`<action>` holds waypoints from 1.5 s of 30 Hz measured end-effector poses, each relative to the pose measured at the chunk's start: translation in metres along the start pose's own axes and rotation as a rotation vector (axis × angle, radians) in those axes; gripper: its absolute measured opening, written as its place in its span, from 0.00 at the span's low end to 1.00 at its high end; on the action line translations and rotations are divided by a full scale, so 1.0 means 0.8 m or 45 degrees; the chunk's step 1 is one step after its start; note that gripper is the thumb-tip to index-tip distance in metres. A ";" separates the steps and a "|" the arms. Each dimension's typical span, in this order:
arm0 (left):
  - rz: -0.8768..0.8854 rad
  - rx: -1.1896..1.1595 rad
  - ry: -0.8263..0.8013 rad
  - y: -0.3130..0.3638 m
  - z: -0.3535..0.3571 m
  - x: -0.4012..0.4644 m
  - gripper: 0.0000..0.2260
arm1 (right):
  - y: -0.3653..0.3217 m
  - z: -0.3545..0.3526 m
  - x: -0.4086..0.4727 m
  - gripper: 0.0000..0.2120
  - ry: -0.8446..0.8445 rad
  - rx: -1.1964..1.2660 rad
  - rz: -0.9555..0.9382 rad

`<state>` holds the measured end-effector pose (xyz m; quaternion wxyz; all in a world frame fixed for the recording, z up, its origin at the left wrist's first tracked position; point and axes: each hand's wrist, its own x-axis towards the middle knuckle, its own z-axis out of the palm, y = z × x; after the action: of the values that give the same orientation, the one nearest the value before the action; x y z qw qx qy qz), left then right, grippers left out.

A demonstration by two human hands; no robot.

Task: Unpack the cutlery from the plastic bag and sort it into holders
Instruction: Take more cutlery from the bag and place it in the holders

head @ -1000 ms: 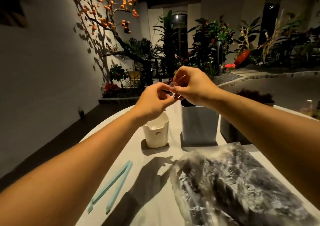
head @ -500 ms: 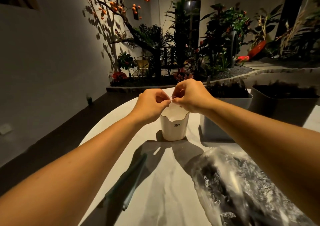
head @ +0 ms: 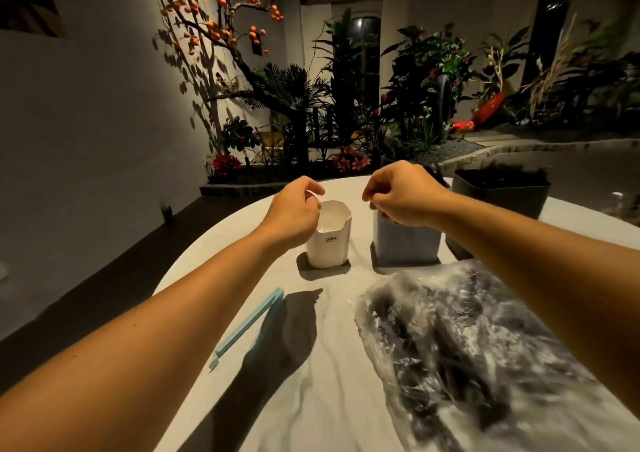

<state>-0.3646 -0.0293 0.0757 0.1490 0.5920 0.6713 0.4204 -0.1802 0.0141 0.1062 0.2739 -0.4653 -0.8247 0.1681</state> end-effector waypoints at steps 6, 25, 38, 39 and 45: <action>0.142 0.044 -0.224 0.054 0.032 -0.086 0.09 | 0.010 -0.044 -0.094 0.07 -0.062 0.021 0.031; 0.443 0.603 -0.766 0.133 0.123 -0.253 0.19 | 0.040 -0.097 -0.299 0.15 -1.112 0.115 0.553; 0.692 0.069 0.306 0.143 0.152 -0.255 0.01 | 0.098 -0.086 -0.328 0.20 -0.347 -0.506 0.356; 0.718 0.027 0.341 0.145 0.154 -0.255 0.01 | 0.098 -0.082 -0.328 0.19 -0.385 -0.475 0.348; 0.845 -0.165 0.453 0.154 0.157 -0.253 0.03 | 0.103 -0.049 -0.318 0.15 -0.426 -0.499 0.360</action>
<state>-0.1431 -0.1734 0.0310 -0.0769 0.6844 0.4306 0.5833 0.0058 -0.1614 0.0185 0.0129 -0.5855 -0.8021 0.1167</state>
